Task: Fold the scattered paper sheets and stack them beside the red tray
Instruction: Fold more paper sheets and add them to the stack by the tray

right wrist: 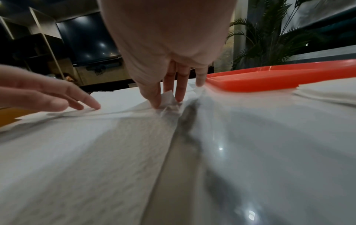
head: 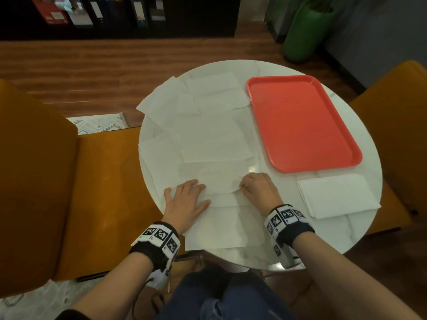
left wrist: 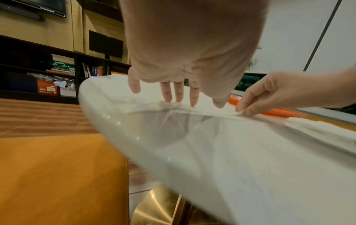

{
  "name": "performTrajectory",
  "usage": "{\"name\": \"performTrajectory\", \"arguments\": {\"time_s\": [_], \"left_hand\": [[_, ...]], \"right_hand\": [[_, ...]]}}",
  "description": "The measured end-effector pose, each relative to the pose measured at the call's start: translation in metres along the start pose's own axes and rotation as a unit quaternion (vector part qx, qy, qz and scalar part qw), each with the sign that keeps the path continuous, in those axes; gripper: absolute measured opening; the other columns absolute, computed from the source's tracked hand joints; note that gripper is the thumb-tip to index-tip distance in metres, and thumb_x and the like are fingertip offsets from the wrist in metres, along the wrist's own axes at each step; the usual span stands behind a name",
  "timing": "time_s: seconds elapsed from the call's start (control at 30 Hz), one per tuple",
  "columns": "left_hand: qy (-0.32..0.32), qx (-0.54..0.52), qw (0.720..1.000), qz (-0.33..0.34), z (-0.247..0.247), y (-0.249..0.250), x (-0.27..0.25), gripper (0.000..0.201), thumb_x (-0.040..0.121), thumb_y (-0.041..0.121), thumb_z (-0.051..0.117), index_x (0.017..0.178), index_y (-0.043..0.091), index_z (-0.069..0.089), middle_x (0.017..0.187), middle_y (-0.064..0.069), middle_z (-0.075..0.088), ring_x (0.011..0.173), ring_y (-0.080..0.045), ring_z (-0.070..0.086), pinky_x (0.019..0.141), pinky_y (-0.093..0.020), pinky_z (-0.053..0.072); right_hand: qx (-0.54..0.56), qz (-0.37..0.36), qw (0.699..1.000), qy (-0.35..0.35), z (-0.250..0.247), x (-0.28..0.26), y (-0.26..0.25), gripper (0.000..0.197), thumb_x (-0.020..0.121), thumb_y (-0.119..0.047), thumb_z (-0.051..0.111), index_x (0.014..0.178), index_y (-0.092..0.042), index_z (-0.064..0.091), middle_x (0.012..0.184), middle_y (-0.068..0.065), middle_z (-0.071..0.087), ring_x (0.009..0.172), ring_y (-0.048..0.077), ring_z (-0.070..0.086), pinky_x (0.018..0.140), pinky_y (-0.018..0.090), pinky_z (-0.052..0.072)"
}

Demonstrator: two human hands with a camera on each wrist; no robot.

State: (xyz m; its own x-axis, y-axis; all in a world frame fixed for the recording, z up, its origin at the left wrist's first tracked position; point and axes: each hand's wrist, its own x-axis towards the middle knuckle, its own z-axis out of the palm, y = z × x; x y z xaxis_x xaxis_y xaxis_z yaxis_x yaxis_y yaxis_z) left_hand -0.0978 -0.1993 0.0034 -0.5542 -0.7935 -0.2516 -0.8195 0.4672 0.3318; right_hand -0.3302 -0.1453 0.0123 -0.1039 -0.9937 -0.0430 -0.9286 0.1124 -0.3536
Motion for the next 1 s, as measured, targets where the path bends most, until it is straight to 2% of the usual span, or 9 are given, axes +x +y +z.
{"name": "performTrajectory", "arguments": {"time_s": [0.17,0.27,0.37,0.43,0.53,0.6,0.7,0.9,1.0], "left_hand": [[0.022,0.013,1.000,0.018,-0.018,0.019,0.016,0.057,0.092,0.046,0.049,0.144,0.033,0.030,0.149,0.003,0.032,0.136,-0.017,0.034,0.111,-0.054,0.009],[0.054,-0.017,0.997,0.049,-0.035,0.032,0.025,0.036,0.097,0.030,0.044,0.134,0.031,0.045,0.127,0.006,0.057,0.116,-0.017,0.054,0.109,-0.045,0.020],[0.047,-0.135,0.986,0.087,-0.056,0.045,0.030,0.028,0.099,0.024,0.044,0.124,0.025,0.057,0.114,0.006,0.067,0.104,-0.019,0.061,0.091,-0.039,0.045],[0.027,-0.195,0.973,0.122,-0.068,0.056,0.030,0.024,0.098,0.026,0.047,0.117,0.026,0.062,0.110,0.010,0.068,0.101,-0.014,0.062,0.086,-0.039,0.049],[0.011,-0.289,0.947,0.141,-0.080,0.077,0.027,0.020,0.097,0.026,0.052,0.111,0.028,0.066,0.104,0.014,0.069,0.099,-0.005,0.063,0.088,-0.034,0.050],[-0.004,-0.332,0.934,0.132,-0.085,0.089,0.022,0.019,0.096,0.026,0.055,0.109,0.033,0.067,0.099,0.014,0.070,0.091,-0.005,0.064,0.083,-0.029,0.051],[-0.009,-0.332,0.937,0.108,-0.085,0.092,0.015,0.019,0.094,0.029,0.058,0.108,0.040,0.063,0.092,0.010,0.067,0.076,-0.006,0.064,0.074,-0.024,0.050],[0.024,-0.329,0.943,-0.039,-0.068,0.027,-0.019,0.029,0.093,0.029,0.058,0.121,0.036,0.055,0.099,0.008,0.068,0.088,-0.009,0.067,0.076,-0.026,0.052],[0.029,-0.300,0.944,-0.134,-0.052,-0.010,-0.048,0.028,0.092,0.027,0.058,0.119,0.034,0.053,0.098,0.006,0.066,0.093,-0.015,0.064,0.075,-0.027,0.049]], "right_hand": [[0.058,0.009,0.997,0.042,-0.016,0.007,-0.009,0.013,0.088,-0.016,0.058,0.091,-0.014,0.070,0.093,-0.001,0.070,0.087,0.019,0.061,0.094,0.037,0.039],[0.197,0.031,0.976,0.090,-0.042,0.004,-0.016,0.007,0.086,-0.020,0.060,0.087,-0.018,0.066,0.088,-0.008,0.068,0.087,0.013,0.061,0.087,0.032,0.045],[0.327,0.090,0.937,0.084,-0.069,-0.003,-0.010,0.017,0.083,-0.016,0.065,0.098,-0.023,0.064,0.093,-0.008,0.066,0.088,0.012,0.060,0.082,0.024,0.045],[0.409,0.134,0.900,0.073,-0.079,-0.011,0.005,0.022,0.082,-0.013,0.067,0.100,-0.025,0.065,0.090,-0.001,0.069,0.082,0.019,0.062,0.078,0.028,0.050],[0.507,0.189,0.838,0.066,-0.085,-0.029,0.026,0.019,0.080,-0.013,0.068,0.099,-0.014,0.069,0.092,0.004,0.072,0.083,0.018,0.064,0.078,0.030,0.050],[0.549,0.217,0.804,0.078,-0.089,-0.044,0.037,0.018,0.084,-0.008,0.066,0.101,-0.004,0.069,0.091,0.010,0.072,0.073,0.020,0.066,0.080,0.036,0.053],[0.572,0.264,0.769,0.109,-0.100,-0.065,0.062,0.014,0.091,-0.003,0.056,0.100,-0.002,0.066,0.080,0.010,0.070,0.059,0.016,0.065,0.075,0.033,0.057],[0.591,0.408,0.659,0.224,-0.127,-0.108,0.149,0.006,0.093,-0.007,0.054,0.092,-0.009,0.060,0.079,0.007,0.063,0.063,0.019,0.063,0.068,0.031,0.052],[0.565,0.464,0.643,0.228,-0.123,-0.122,0.187,0.010,0.092,-0.008,0.057,0.101,-0.005,0.059,0.079,0.008,0.062,0.059,0.016,0.061,0.057,0.027,0.050]]}}
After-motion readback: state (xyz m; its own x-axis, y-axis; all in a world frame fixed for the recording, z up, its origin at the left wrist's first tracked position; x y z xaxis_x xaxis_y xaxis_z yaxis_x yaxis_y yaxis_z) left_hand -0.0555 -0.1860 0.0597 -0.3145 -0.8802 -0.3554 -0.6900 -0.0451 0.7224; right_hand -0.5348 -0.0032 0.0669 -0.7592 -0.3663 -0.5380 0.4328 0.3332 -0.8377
